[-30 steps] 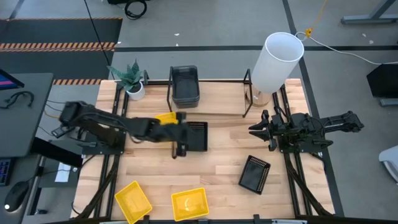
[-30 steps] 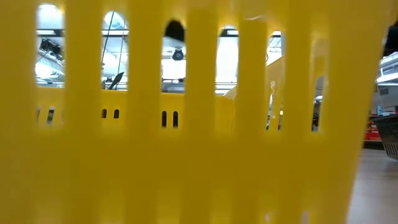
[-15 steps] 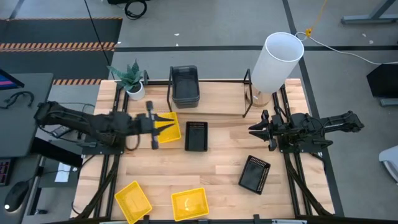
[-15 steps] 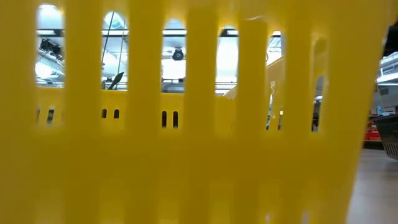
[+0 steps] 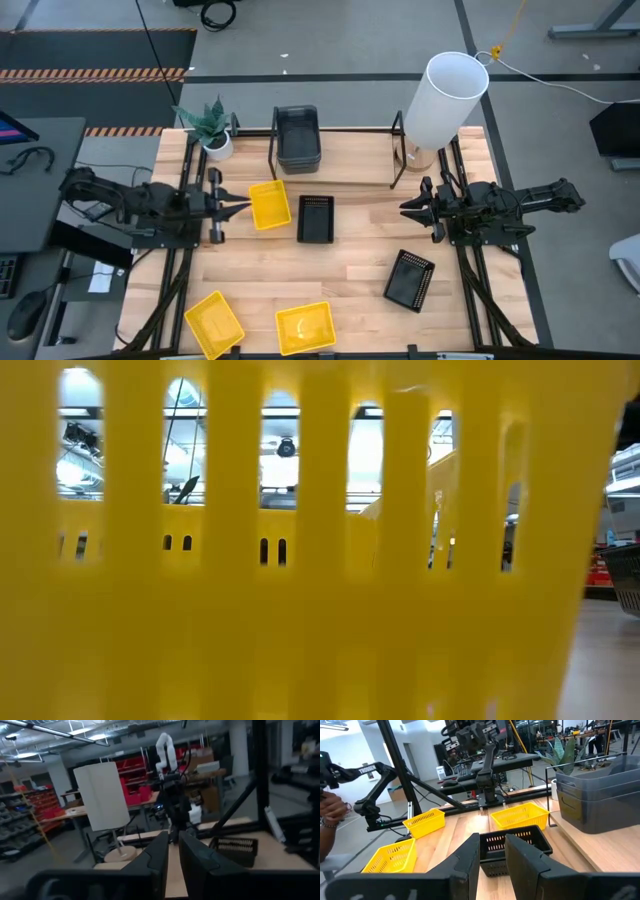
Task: Stack baskets on shelf by color
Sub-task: Stack the bottom black bin on the stacked black bins
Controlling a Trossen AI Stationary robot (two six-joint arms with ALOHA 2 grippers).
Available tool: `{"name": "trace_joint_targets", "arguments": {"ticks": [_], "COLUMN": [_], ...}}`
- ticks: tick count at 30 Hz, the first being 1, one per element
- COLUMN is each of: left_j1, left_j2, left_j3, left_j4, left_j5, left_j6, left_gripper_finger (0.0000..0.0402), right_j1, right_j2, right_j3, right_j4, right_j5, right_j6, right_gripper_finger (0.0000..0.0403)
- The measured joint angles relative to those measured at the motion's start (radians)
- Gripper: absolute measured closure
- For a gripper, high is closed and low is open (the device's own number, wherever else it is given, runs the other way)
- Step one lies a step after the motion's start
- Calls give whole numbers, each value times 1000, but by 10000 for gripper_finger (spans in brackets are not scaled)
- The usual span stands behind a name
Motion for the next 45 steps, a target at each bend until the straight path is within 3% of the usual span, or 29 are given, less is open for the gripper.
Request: {"name": "trace_joint_targets", "arguments": {"ticks": [7, 28, 36, 45], "left_j1": [-29, -27, -27, -27], "left_j2": [-110, -132, -130, -128], "left_j3": [-97, -229, -323, -340], "left_j4": [-2, 31, 154, 182], "left_j5": [-2, -8, 140, 143], "left_j6": [-89, -86, -71, -116], "left_gripper_finger": [351, 351, 351, 351], "right_j1": [0, 0, 0, 0], "right_j2": [0, 0, 0, 0], "right_j3": [0, -1, -1, -1], "right_j4": [0, 0, 0, 0], "right_j5": [0, 0, 0, 0], "right_j6": [0, 0, 0, 0], "right_gripper_finger": [305, 305, 305, 305]}}
